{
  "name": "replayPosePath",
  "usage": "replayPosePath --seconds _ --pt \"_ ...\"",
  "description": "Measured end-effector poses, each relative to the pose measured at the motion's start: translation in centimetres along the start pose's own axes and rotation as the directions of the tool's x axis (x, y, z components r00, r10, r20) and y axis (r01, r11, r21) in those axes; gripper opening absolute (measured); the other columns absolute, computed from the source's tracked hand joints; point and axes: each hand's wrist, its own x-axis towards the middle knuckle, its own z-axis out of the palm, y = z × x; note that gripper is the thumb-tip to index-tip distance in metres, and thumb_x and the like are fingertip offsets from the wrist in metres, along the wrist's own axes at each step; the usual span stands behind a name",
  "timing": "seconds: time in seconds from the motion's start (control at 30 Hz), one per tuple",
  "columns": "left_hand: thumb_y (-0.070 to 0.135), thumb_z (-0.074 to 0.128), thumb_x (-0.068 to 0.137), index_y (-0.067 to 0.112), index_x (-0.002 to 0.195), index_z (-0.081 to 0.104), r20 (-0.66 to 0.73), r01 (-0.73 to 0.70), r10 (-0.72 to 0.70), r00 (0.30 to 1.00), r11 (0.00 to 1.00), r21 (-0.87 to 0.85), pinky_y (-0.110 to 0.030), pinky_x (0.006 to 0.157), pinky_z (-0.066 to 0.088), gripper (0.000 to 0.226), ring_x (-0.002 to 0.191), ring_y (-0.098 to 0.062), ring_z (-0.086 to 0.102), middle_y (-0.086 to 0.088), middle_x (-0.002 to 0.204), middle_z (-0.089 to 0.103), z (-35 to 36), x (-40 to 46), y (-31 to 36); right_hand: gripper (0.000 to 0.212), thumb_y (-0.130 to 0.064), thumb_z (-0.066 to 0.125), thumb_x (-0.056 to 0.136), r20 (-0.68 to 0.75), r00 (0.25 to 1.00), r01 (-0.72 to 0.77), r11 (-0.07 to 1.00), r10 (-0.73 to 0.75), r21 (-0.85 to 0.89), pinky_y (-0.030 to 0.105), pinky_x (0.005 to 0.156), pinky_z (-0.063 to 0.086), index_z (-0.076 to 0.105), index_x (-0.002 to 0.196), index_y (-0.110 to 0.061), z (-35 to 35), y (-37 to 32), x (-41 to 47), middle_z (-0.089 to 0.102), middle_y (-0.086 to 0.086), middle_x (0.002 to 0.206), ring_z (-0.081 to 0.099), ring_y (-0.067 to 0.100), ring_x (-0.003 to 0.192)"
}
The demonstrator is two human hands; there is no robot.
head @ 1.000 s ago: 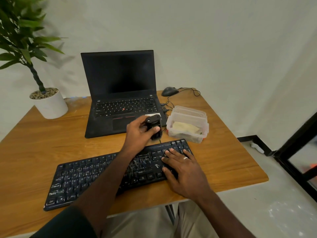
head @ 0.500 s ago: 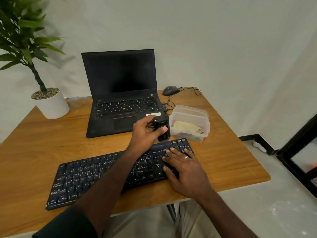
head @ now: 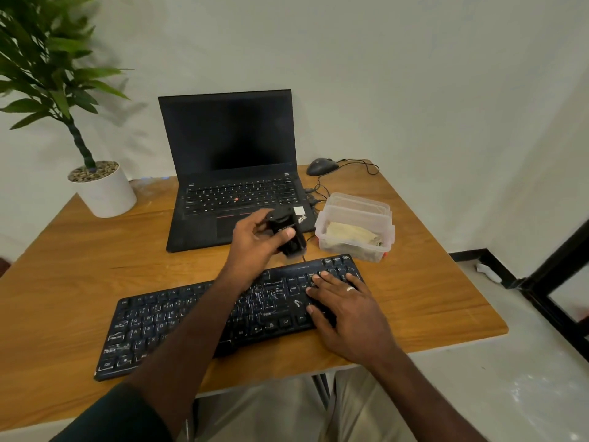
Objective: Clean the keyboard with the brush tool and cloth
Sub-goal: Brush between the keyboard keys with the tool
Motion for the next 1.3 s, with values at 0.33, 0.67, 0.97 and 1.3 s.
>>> replayPosePath --seconds 0.33,0.67,0.97,1.3 --pt "0.006 0.080 0.081 0.017 0.114 0.069 0.204 -0.085 0.037 0.978 0.969 0.233 -0.038 0.093 0.059 0.037 0.102 -0.011 0.071 0.003 0.109 0.073 0.7 -0.5 0.0 0.037 -0.044 0.050 0.097 0.001 1.000 -0.002 1.000 0.002 0.001 0.045 0.115 0.035 0.069 0.124 -0.026 -0.1 0.0 -0.1 0.062 -0.006 0.138 0.047 0.008 0.137" --pt "0.013 0.081 0.080 0.025 0.103 0.072 0.135 -0.004 -0.024 0.990 0.979 0.204 -0.050 0.095 0.055 0.027 0.106 -0.018 0.070 0.004 0.106 0.074 -2.7 -0.7 0.2 0.038 -0.045 0.049 0.098 0.011 1.000 -0.005 1.000 0.005 -0.009 0.046 0.116 0.034 0.068 0.126 -0.027 -0.1 -0.1 -0.1 0.061 -0.007 0.139 0.046 0.007 0.138" --pt "0.007 0.081 0.081 0.022 0.105 0.072 0.039 -0.033 0.029 0.999 0.994 0.108 -0.041 0.089 0.060 0.029 0.104 -0.018 0.071 0.000 0.106 0.076 0.0 0.1 -0.2 0.037 -0.045 0.051 0.097 0.015 1.000 -0.002 1.000 0.002 -0.008 0.048 0.116 0.033 0.068 0.125 -0.027 -0.4 -0.3 -0.1 0.062 -0.007 0.138 0.046 0.006 0.137" --pt "0.013 0.082 0.080 0.024 0.104 0.072 0.089 -0.133 0.113 0.990 0.955 0.267 -0.015 0.087 0.052 0.029 0.096 0.003 0.067 0.012 0.100 0.073 0.4 0.3 0.1 0.047 -0.047 0.054 0.093 -0.018 0.971 -0.235 0.971 0.237 0.051 0.044 0.112 0.042 0.069 0.125 -0.017 -0.8 0.2 0.4 0.062 0.007 0.137 0.053 0.020 0.133"
